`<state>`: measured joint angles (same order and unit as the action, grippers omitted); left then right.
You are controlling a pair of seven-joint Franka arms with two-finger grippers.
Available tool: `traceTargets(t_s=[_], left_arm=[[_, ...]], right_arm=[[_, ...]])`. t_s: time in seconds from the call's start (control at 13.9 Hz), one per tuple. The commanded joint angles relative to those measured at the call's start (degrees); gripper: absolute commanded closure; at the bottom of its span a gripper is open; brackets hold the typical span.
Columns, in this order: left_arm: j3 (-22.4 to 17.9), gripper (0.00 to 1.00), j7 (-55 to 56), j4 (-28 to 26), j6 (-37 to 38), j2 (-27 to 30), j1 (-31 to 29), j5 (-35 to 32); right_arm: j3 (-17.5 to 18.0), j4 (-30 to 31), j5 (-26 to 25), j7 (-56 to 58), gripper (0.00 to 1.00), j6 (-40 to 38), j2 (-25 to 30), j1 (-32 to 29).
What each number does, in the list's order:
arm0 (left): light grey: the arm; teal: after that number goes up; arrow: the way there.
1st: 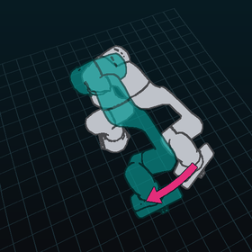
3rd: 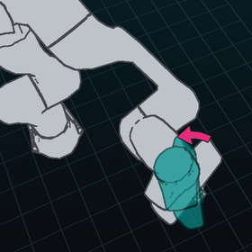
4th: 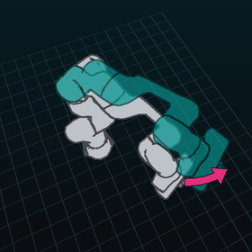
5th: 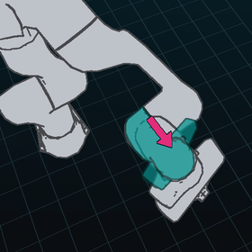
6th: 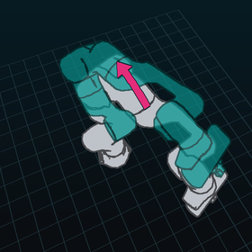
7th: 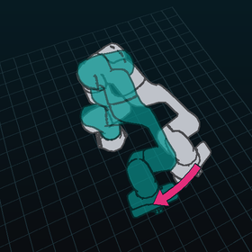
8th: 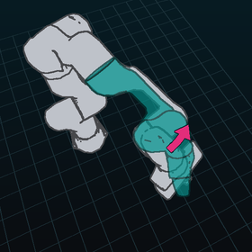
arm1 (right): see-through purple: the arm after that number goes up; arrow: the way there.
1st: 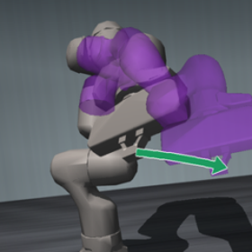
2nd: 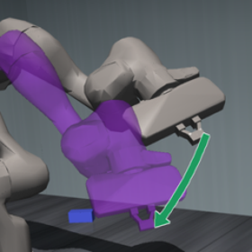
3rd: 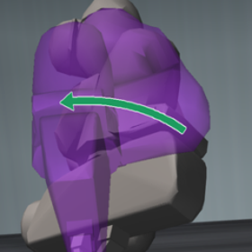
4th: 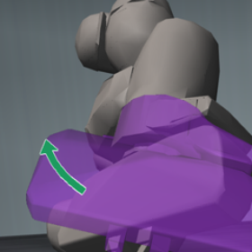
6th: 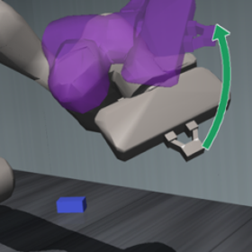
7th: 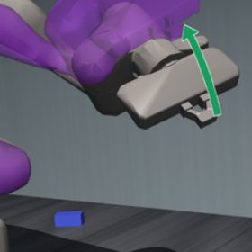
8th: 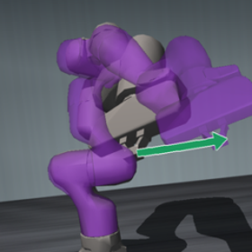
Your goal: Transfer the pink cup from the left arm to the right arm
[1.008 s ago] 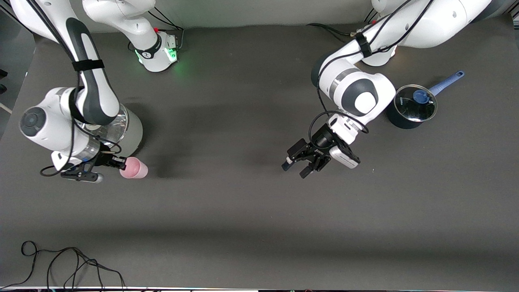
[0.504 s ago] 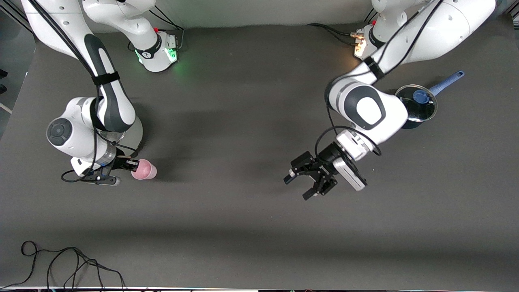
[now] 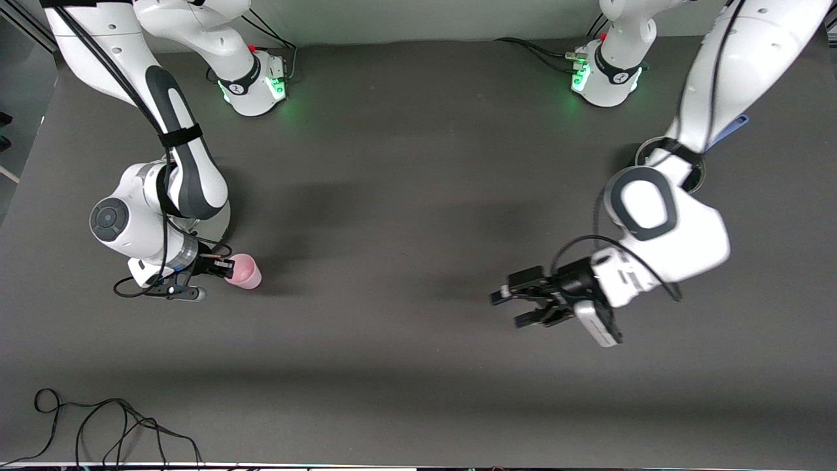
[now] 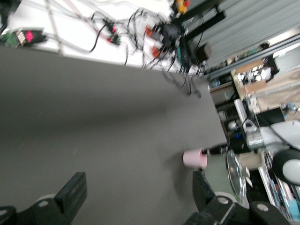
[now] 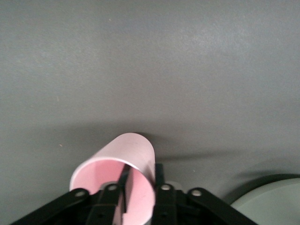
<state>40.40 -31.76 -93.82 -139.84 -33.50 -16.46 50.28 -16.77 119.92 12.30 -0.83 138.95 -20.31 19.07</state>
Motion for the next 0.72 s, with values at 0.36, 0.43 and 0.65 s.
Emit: traceTargets(t_s=[0.36, 0.43, 0.65], left_arm=[[-5.1, 0.00, 16.8, 1.5, 21.6, 7.1, -2.0, -26.2], [-5.1, 0.00, 16.8, 2.1, 23.3, 7.4, -2.4, -29.6], [-5.2, 0.00, 16.2, 6.6, 32.0, 7.2, -3.9, -38.7]], right_arm=[[-0.8, -11.6, 0.3, -2.0, 0.00, -29.5, 13.4, 0.6], [-0.8, -14.4, 0.2, -4.8, 0.00, -33.4, 14.3, 0.6], [-0.1, -26.0, -4.7, -10.1, 0.00, -47.2, 15.0, 0.8]])
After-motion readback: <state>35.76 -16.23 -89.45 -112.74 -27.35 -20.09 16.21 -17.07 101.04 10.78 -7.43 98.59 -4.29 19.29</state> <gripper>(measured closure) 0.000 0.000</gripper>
